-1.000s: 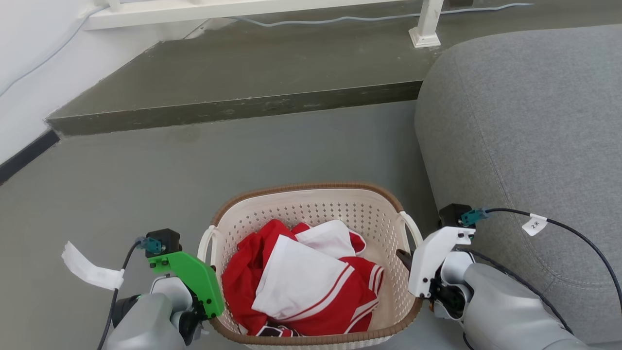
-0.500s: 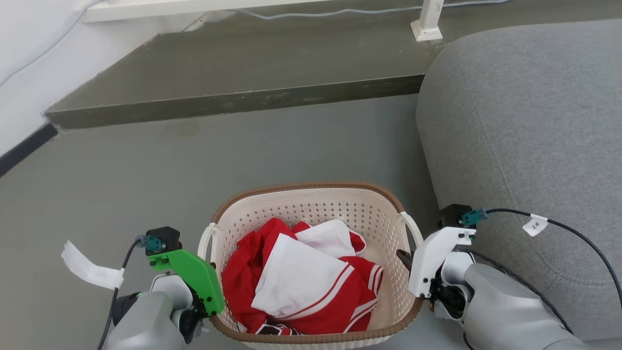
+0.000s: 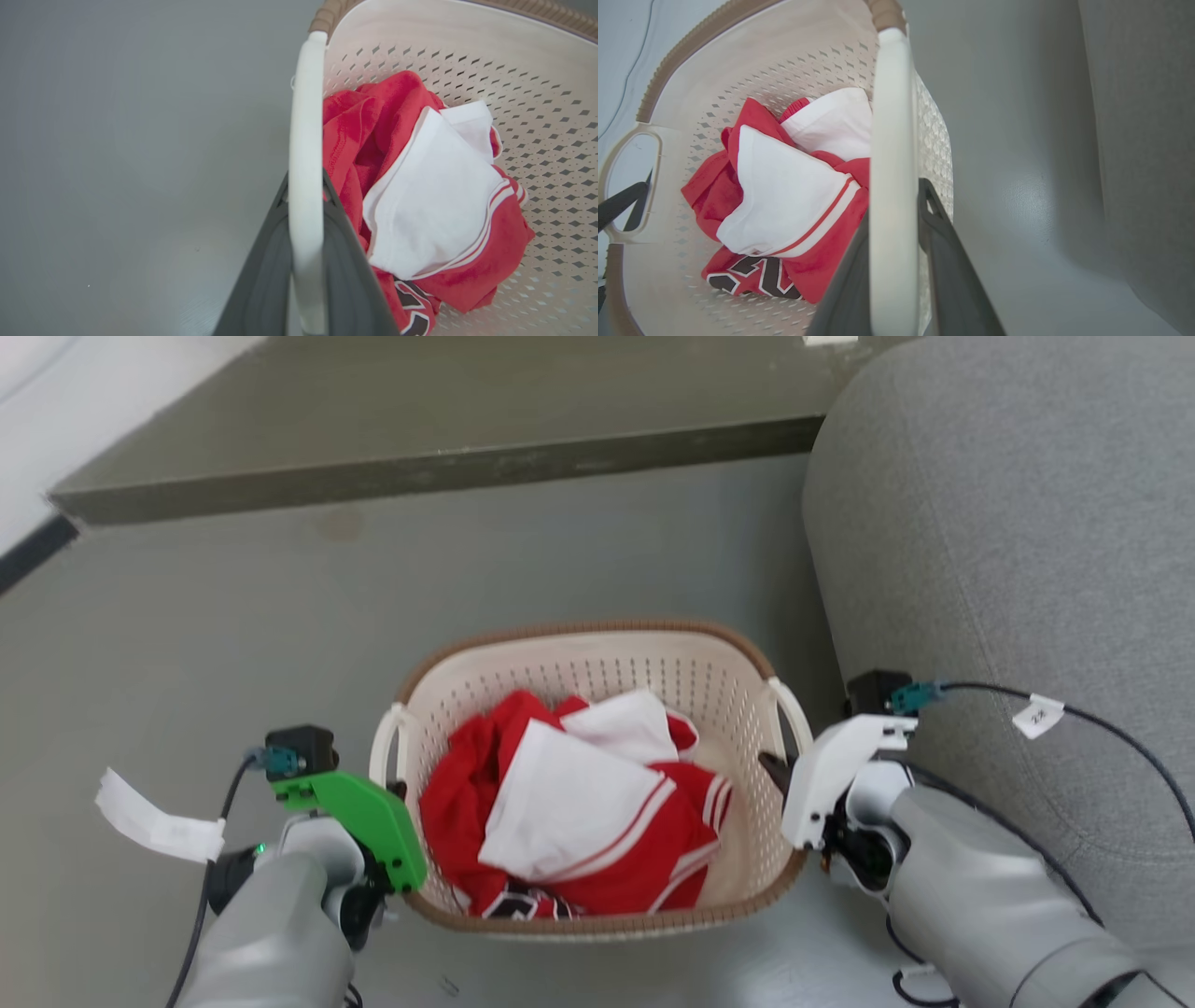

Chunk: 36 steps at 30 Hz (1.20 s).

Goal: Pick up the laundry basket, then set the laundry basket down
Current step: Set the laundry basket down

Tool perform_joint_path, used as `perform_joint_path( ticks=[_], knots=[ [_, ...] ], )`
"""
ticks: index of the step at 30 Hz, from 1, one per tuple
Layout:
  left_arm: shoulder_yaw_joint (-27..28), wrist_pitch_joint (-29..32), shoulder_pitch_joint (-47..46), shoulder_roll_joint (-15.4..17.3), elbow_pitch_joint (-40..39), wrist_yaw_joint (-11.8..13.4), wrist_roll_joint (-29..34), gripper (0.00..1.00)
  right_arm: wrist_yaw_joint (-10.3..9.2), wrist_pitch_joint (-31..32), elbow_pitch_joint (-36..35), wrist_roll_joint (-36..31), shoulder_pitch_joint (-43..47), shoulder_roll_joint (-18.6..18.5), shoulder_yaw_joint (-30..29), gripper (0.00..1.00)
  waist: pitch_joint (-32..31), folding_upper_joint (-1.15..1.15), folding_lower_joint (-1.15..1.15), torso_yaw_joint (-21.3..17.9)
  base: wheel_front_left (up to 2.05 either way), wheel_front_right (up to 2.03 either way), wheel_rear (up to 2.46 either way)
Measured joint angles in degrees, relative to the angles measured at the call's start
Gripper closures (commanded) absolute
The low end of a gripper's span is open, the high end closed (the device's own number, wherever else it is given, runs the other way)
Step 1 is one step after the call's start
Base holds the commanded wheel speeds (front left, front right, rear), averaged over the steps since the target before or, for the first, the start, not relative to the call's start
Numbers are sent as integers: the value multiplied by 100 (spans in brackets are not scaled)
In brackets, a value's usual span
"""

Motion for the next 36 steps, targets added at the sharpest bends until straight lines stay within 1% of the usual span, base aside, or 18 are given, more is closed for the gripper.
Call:
perform_joint_path(
  ticks=[2, 9, 27, 36],
  knots=[
    [0, -86, -84, 19, -67, 44, 9, 100, 0, -52, -2, 0, -123, -4, -3, 100, 108, 0, 0, -6, 0, 0, 0],
    [12, -312, -374, 107, -244, 78, 58, 100, 0, -220, -20, -2, -504, -2, -33, 100, 523, 0, 0, -25, 0, 0, 0],
    [42, -654, -1043, 153, -458, 296, 154, 100, 0, -701, -44, -162, -1354, -46, -43, 100, 1649, 0, 0, -3, 0, 0, 0],
    [114, -939, -1354, 158, -567, 414, 157, 100, 0, -967, -110, -212, -1779, -91, -46, 100, 2233, 0, 1, 39, 0, 0, 0]
  ],
)
